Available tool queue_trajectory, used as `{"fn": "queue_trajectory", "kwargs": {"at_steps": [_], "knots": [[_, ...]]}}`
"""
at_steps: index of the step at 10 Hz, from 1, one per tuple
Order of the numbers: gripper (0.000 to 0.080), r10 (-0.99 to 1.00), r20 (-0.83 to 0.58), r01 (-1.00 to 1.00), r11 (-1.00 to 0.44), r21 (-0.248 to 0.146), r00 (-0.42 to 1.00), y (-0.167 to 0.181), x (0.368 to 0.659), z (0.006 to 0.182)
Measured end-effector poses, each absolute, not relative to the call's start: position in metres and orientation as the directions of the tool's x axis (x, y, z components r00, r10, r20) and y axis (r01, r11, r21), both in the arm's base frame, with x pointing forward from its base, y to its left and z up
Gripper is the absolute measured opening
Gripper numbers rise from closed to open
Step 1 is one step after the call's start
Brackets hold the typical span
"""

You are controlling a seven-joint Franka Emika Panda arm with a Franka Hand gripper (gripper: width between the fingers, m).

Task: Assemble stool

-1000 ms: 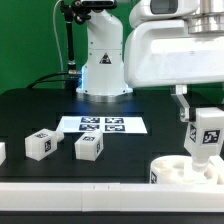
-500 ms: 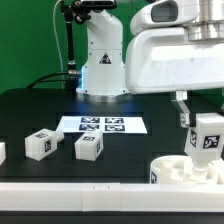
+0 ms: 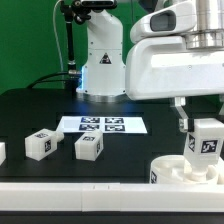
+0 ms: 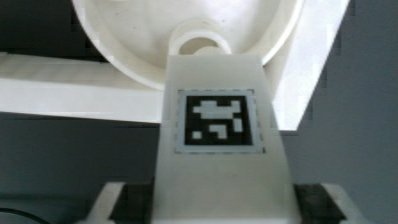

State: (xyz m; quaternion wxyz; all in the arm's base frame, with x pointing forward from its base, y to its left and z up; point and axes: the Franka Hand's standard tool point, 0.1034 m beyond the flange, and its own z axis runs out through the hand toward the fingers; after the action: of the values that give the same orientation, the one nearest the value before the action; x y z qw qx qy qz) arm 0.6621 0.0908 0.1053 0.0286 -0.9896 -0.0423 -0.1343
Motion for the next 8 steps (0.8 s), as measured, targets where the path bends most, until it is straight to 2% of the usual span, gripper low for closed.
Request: {"fn": "queue_trajectory", "kwargs": {"at_steps": [8], "knots": [[0.0340, 0.080, 0.277, 0.095, -0.995, -0.042, 0.958, 0.0878, 0.6573, 0.1032]]}}
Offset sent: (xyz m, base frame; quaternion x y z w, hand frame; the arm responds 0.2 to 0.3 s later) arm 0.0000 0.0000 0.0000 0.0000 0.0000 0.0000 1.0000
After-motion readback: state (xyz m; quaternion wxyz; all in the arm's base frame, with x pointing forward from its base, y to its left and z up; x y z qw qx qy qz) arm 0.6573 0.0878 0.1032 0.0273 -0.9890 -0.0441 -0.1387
